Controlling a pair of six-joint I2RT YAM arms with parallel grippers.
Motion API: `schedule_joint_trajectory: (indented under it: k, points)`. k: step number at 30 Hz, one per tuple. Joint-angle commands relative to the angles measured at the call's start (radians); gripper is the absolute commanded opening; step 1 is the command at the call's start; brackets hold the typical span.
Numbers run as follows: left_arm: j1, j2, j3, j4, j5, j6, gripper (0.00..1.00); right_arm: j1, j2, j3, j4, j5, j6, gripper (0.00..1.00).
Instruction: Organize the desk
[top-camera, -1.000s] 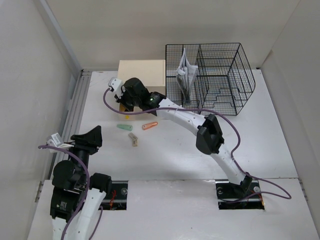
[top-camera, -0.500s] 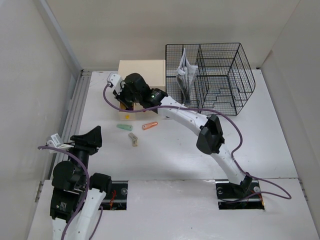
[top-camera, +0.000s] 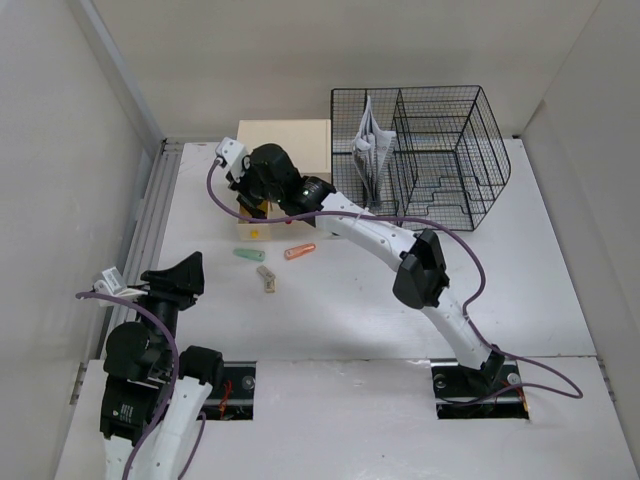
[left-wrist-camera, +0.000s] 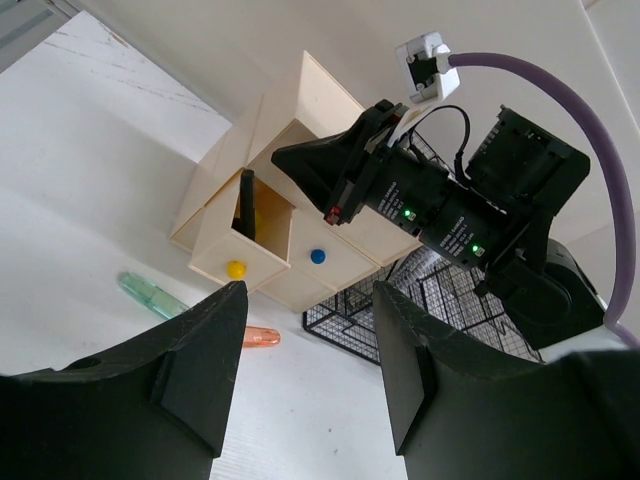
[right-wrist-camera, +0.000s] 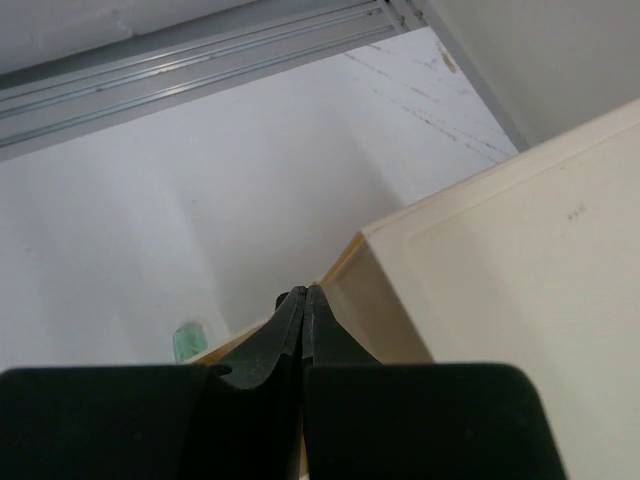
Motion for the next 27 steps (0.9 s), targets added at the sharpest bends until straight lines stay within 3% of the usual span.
schedule_joint_trajectory:
  k: [1,27]
  points:
    - [-0.005,-0.014,0.026,0.018,0.006,0.013,0.50,0.001,-0.031,0.019,0.109,0.051,0.006,0.00]
    - [-0.005,-0.005,0.035,0.009,-0.003,0.013,0.50,0.001,0.048,-0.013,0.127,-0.028,-0.022,0.00]
